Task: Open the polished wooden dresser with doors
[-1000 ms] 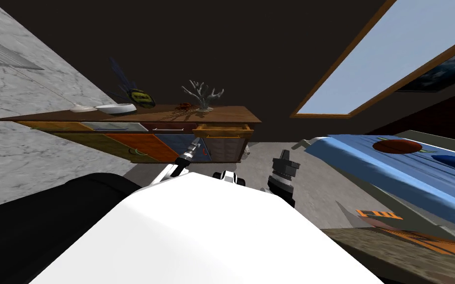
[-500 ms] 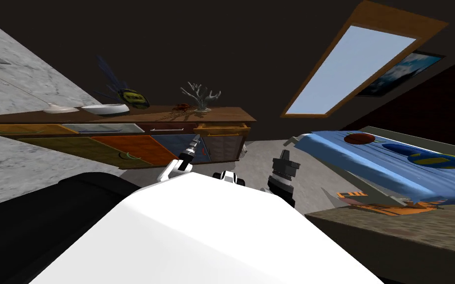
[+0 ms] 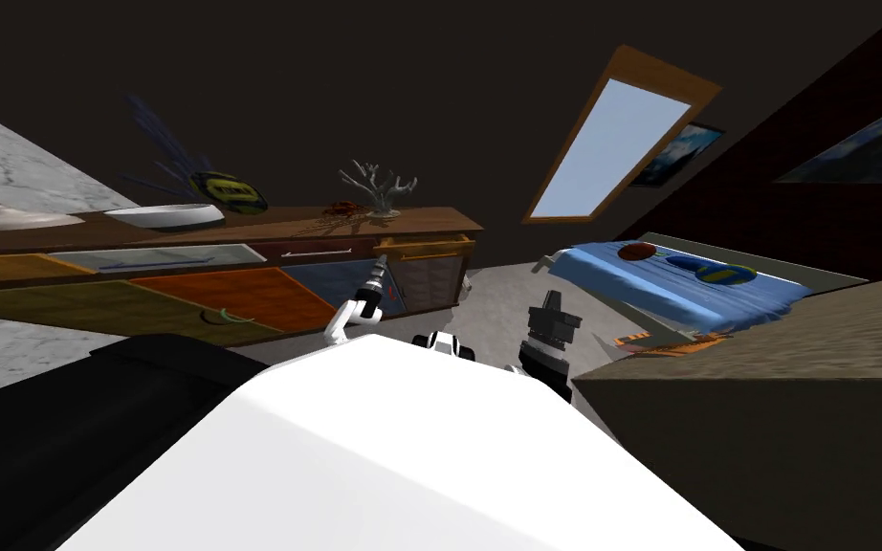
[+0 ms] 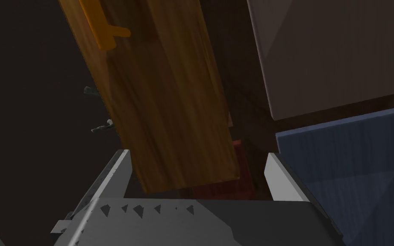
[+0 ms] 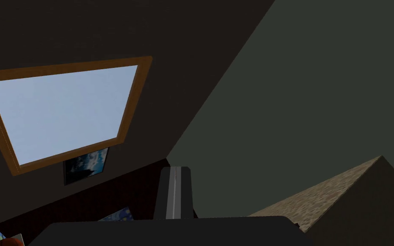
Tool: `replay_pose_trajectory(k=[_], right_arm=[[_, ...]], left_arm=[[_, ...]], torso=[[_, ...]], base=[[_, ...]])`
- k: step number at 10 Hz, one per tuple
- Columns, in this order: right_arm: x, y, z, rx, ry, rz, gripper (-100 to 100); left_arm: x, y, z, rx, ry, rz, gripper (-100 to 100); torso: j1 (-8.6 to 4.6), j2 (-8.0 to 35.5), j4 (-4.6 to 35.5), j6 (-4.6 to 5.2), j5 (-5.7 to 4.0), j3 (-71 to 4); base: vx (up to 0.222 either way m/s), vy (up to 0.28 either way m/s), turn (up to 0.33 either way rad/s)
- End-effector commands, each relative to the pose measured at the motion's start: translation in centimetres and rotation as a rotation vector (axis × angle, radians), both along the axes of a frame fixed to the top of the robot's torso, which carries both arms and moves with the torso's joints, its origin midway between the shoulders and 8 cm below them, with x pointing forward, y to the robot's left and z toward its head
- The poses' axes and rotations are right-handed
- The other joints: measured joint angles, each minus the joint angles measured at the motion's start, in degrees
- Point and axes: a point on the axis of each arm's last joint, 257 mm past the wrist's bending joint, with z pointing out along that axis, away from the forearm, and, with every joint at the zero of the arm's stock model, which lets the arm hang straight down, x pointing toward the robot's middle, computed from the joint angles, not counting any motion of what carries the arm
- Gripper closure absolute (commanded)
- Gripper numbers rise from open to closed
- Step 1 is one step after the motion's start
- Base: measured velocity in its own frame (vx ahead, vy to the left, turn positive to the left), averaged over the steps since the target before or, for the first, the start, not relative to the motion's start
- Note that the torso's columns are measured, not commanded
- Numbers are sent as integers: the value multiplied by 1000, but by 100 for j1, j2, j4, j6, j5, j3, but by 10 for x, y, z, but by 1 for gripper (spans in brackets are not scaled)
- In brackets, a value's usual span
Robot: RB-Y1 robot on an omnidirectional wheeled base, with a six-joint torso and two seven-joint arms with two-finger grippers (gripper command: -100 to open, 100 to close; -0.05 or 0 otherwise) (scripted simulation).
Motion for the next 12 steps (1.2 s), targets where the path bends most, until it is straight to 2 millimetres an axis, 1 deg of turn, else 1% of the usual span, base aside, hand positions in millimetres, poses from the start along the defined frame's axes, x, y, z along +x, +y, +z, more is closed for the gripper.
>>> replay_pose_trajectory(k=[1, 2, 3, 5, 6, 7, 8, 10, 11, 12], right_arm=[[0, 0, 0, 0, 0, 0, 0], [0, 0, 0, 0, -1, 0, 0], [0, 0, 0, 0, -1, 0, 0], [0, 0, 0, 0, 0, 0, 0], [0, 0, 0, 0, 0, 0, 0], [0, 0, 0, 0, -1, 0, 0], [0, 0, 0, 0, -1, 0, 0], [0, 0, 0, 0, 0, 0, 0], [0, 0, 0, 0, 0, 0, 0], [0, 0, 0, 0, 0, 0, 0]], left_arm=[[9, 13, -9, -44, 6, 76, -100], [15, 14, -8, -60, -1, 94, -100], [21, 16, 3, -38, -16, 113, -100], [29, 20, 24, 4, -42, 153, -100], [34, 26, 7, -75, -30, 200, -100], [39, 27, 9, -94, -37, 227, -100], [42, 30, 20, -81, -51, 252, -100], [49, 32, 47, -43, -90, 293, -100], [49, 32, 49, -35, -93, 295, -100], [54, 35, 35, -110, -83, 344, -100]], torso=[[9, 12, 3, 2, 2, 7], [25, 101, 25, 8, 8, 59], [38, 126, 39, 5, 11, 82], [16, 14, 6, -3, 5, 12], [7, -5, -1, 0, 2, -3], [15, 66, 15, 9, 6, 37], [18, 111, 33, 3, 6, 70], [25, 23, 9, -3, 6, 17], [23, 6, 2, -1, 7, 4], [18, 19, 5, 2, 6, 11]], base=[[-199, 28, -279], [-280, 73, -428], [-159, 59, -389], [-13, 10, -29], [-162, 19, -299], [-272, 23, -388], [-159, 10, -371], [-20, 8, -42], [24, -1, 22], [-203, 20, -363]])
